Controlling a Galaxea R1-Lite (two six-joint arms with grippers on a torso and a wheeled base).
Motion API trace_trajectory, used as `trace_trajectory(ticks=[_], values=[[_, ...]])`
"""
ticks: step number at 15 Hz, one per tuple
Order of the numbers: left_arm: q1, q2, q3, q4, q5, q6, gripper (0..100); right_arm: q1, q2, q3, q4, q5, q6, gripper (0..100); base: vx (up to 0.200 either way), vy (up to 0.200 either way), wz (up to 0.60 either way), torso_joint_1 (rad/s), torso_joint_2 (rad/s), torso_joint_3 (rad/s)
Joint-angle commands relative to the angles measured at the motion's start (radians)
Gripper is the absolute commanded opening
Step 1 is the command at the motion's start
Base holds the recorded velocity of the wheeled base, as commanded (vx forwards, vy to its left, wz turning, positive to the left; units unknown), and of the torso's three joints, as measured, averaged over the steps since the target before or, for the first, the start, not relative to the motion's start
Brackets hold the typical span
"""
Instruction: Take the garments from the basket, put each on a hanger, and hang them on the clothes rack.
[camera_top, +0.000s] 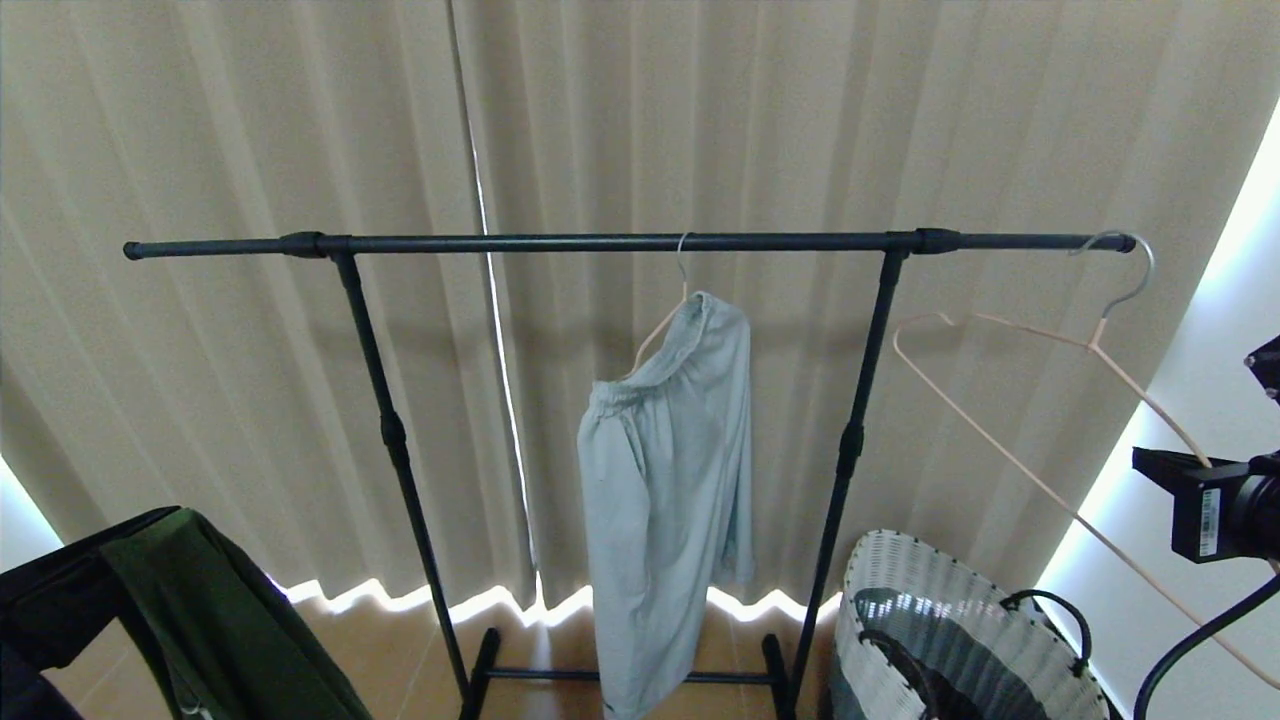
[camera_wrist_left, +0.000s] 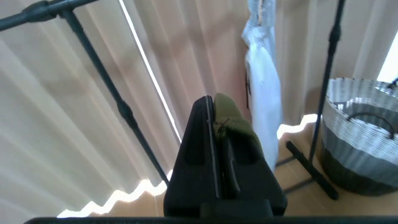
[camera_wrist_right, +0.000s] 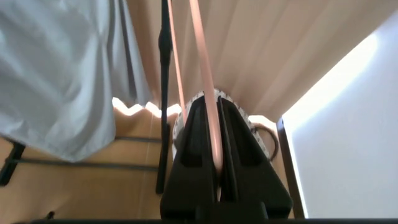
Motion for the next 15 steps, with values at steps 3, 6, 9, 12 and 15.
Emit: trace_trajectory(ticks=[3, 6, 9, 12, 15], values=[[0.000, 0.018, 0.004, 0.002, 0.001, -0.002, 0, 0.002, -0.015, 0.010, 0.000, 0.008, 0.003, 0, 0.000, 0.000, 0.00, 0.000, 0.00, 0.000], [-0.001, 0.073, 0.019, 0.002, -0.001, -0.001, 0, 0.011, -0.052, 0.026, 0.006, 0.077, 0.001, 0, 0.000, 0.000, 0.00, 0.000, 0.00, 0.000], [0.000, 0.186, -0.045, 0.002, 0.004, 0.006, 0, 0.011, -0.048, 0.043, 0.004, 0.180, 0.003, 0, 0.000, 0.000, 0.00, 0.000, 0.00, 0.000], [-0.004, 0.291, -0.177, 0.005, 0.015, 0.007, 0, 0.045, -0.045, 0.052, 0.000, 0.253, 0.014, 0, 0.000, 0.000, 0.00, 0.000, 0.00, 0.000], [-0.072, 0.406, -0.286, 0.004, 0.119, -0.001, 0, 0.145, -0.048, 0.054, -0.002, 0.256, 0.083, 0, 0.000, 0.000, 0.00, 0.000, 0.00, 0.000]])
